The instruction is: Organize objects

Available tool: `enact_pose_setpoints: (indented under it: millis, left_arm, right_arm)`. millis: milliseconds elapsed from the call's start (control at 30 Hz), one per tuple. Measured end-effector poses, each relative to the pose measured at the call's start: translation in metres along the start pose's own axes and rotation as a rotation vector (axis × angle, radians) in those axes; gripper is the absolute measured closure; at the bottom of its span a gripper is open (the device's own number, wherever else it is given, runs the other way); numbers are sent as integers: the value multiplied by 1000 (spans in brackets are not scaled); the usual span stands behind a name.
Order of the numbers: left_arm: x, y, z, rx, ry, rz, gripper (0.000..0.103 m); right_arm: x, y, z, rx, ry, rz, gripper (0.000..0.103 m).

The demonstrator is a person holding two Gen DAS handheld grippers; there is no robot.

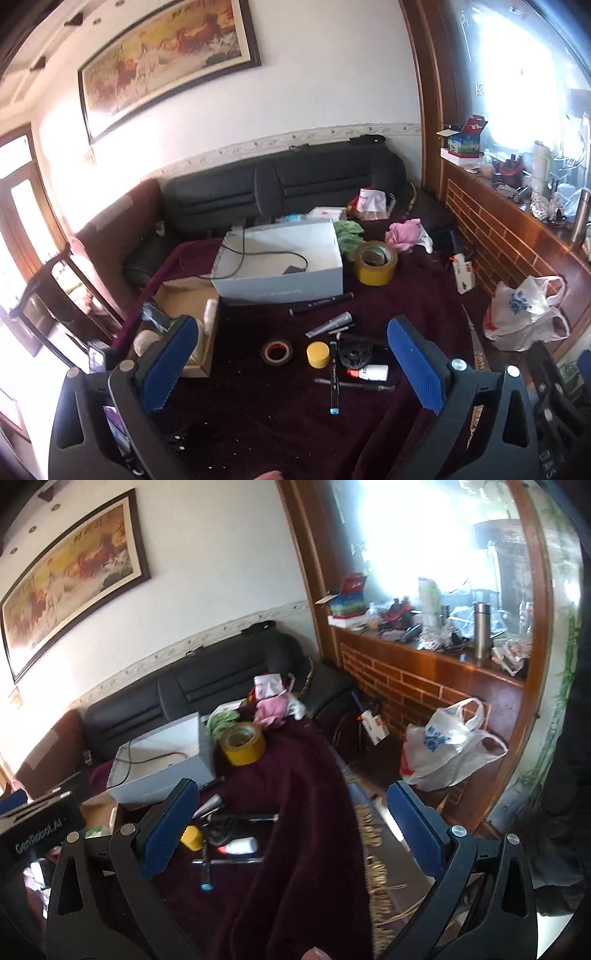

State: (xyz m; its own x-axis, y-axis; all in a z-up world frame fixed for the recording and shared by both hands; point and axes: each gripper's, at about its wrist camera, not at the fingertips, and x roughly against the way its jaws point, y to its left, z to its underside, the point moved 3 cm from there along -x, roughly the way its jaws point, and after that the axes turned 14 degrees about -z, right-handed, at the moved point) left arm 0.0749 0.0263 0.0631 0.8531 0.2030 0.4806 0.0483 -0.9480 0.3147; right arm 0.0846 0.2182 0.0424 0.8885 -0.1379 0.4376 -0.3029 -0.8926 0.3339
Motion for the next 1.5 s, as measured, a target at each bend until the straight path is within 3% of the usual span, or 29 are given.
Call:
enact_pose_setpoints:
  millis: [67,200,333,433,500,767,933,1033,1500]
  left_arm:
    - [5,-7,-3,-10,-22,-32,0]
    - [3,-20,-5,-27,-18,-15,0]
    - [-11,-31,-4,-40,3,-20,0]
    - [-18,-42,-4,-67,1,-35,0]
    - [-20,-48,-2,-77,-1,-33,0]
    - [-19,-67,2,-118,-30,-46,0]
    - [-18,-70,2,-122,-66,-102,0]
    - [-17,-70,2,-123,-89,-135,0]
    - [-7,-80,1,-140,-111,-144,0]
  right_arm:
    - [4,-11,-2,-10,-4,10,0]
    - [17,-23,-11,-27,-26,17,0]
    - [54,-17,-35,-42,-127,-92,0]
    - [67,-1,-42,-12,-152,-175,0]
    - [65,9,-43,38,-126,-165,0]
    - [68,39,-53,53,-75,-343,0]
    - [59,47,-46,50,-20,-375,0]
    - [61,51,-44,70,-32,-372,0]
    - [58,33,-40,-29,-17,-397,0]
